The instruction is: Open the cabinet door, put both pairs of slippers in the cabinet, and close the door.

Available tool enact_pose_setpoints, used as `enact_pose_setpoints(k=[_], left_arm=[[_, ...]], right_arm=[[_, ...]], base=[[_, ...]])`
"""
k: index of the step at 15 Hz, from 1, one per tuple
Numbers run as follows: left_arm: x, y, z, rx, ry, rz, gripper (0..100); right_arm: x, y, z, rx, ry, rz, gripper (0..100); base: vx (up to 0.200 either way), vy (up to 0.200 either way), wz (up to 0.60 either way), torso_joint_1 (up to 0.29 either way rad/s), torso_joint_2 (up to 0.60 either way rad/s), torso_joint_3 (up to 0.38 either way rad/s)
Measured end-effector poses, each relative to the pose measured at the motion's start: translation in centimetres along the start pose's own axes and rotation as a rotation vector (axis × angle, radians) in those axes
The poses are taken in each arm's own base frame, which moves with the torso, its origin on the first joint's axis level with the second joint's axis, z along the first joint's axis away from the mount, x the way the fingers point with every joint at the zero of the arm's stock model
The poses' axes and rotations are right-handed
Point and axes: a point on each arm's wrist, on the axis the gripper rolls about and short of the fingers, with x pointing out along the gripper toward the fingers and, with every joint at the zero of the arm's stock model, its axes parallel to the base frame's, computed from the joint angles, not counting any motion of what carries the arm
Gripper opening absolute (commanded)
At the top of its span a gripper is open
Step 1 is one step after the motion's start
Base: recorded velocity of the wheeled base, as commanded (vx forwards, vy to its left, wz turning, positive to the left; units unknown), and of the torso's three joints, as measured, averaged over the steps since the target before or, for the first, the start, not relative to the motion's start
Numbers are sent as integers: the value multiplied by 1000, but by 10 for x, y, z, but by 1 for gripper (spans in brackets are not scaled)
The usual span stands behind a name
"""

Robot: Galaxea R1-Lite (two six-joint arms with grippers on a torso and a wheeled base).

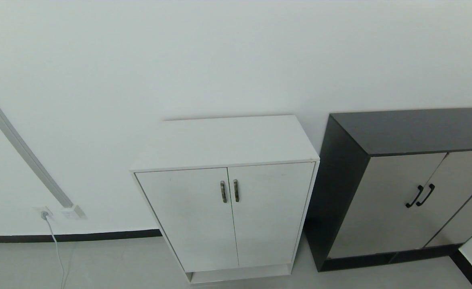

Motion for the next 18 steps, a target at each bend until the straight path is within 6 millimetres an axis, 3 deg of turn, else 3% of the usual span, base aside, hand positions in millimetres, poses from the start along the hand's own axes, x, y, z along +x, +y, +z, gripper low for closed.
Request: enact_pose_setpoints(k=[18], left_arm=[[0, 0, 0, 0, 0, 0, 0]], right_arm=[[0, 0, 0, -8, 2, 7, 0]], base=[[0, 0, 0, 0, 0, 0]])
